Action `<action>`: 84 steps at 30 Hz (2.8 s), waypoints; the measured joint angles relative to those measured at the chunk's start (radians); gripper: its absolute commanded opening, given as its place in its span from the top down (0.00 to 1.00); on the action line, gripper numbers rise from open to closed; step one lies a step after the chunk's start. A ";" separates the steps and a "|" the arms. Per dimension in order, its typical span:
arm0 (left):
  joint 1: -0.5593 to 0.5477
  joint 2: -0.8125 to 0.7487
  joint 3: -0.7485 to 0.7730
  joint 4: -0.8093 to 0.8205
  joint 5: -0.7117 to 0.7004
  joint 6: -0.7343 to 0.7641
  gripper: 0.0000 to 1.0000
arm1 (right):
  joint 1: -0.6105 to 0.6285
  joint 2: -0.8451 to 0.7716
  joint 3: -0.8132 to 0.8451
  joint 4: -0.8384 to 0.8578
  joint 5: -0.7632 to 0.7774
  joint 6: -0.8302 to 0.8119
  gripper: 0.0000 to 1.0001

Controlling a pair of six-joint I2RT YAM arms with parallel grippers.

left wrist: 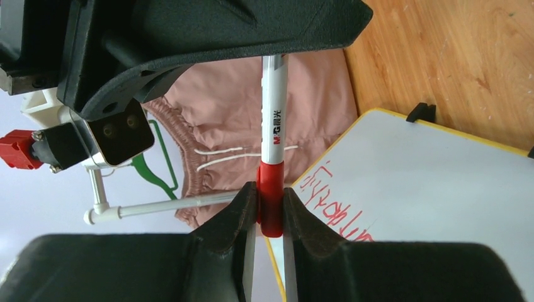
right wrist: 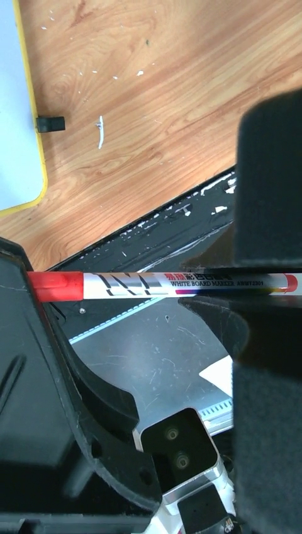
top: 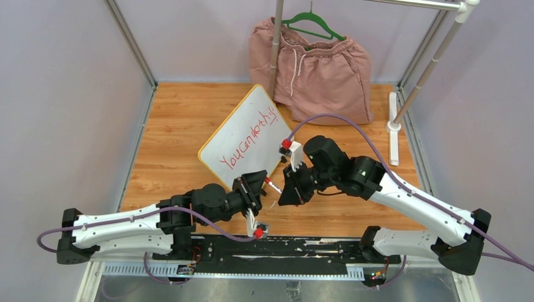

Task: Write a sentence on the whiteboard
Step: Close the whiteboard marker at the center of the board.

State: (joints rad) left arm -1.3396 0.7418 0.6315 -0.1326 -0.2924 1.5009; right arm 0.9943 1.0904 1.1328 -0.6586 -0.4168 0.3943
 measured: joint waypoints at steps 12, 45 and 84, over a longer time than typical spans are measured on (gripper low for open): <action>-0.005 0.000 0.001 0.067 -0.045 -0.336 0.00 | -0.001 -0.200 -0.106 0.119 0.117 -0.010 1.00; 0.419 0.425 0.225 0.719 0.483 -2.528 0.56 | 0.004 -0.548 -0.476 0.544 0.460 -0.076 1.00; 0.429 0.414 0.152 0.760 0.482 -2.460 1.00 | 0.033 -0.477 -0.456 0.605 0.497 -0.027 1.00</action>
State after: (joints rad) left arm -0.9108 1.1561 0.7834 0.6270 0.1898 -0.9592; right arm 1.0275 0.6136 0.6769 -0.0536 0.0799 0.3672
